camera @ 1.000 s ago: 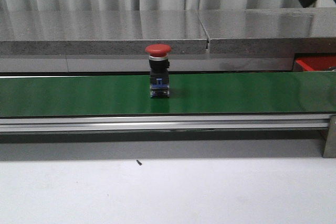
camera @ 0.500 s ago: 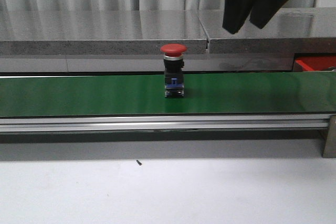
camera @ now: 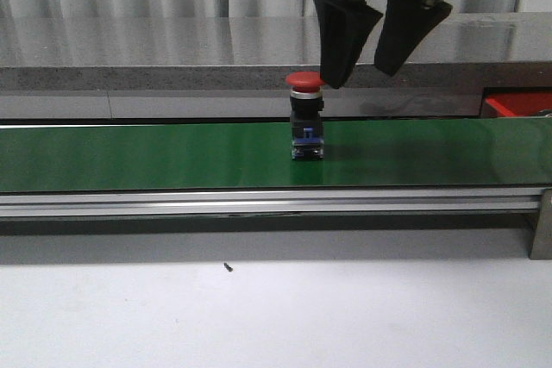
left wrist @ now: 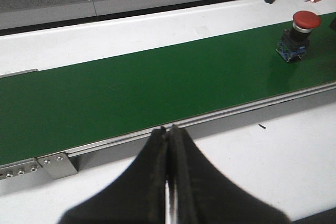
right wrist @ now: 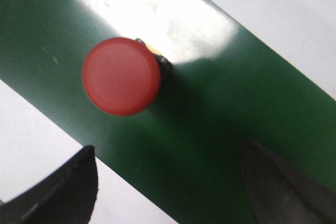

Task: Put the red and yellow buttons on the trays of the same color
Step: 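Lower the right gripper onto the red button on the belt and grasp, then carry the red button with the right gripper into the red tray and release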

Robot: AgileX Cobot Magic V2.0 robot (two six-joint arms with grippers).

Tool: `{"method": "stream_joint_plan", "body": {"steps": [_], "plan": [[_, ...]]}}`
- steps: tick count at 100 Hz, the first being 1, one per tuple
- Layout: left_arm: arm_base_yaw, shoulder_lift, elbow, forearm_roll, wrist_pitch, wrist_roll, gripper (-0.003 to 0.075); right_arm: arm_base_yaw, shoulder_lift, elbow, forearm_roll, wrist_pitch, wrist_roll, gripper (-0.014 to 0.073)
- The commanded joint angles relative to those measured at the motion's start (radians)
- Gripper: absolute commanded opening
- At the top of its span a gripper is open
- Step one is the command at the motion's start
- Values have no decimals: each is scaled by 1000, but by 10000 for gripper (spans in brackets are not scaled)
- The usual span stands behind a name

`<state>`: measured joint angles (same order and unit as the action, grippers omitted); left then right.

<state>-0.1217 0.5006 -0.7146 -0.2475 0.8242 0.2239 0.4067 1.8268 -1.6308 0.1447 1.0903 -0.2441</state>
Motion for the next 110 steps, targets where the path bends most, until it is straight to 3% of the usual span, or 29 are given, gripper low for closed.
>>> {"method": "stream_joint_plan", "body": {"steps": [1, 19, 65, 110], "plan": [[-7, 6, -26, -14, -72, -2, -19, 0, -19, -49, 44, -20, -53, 563], [-7, 6, -26, -14, -72, -2, -19, 0, 21, -60, 110, -66, -99, 531], [-7, 6, -26, -14, -72, -2, -19, -5, 49, -60, 104, -144, -97, 218], [-7, 6, -26, -14, -72, -2, -19, -136, -81, -56, -35, -122, 70, 208]]}}
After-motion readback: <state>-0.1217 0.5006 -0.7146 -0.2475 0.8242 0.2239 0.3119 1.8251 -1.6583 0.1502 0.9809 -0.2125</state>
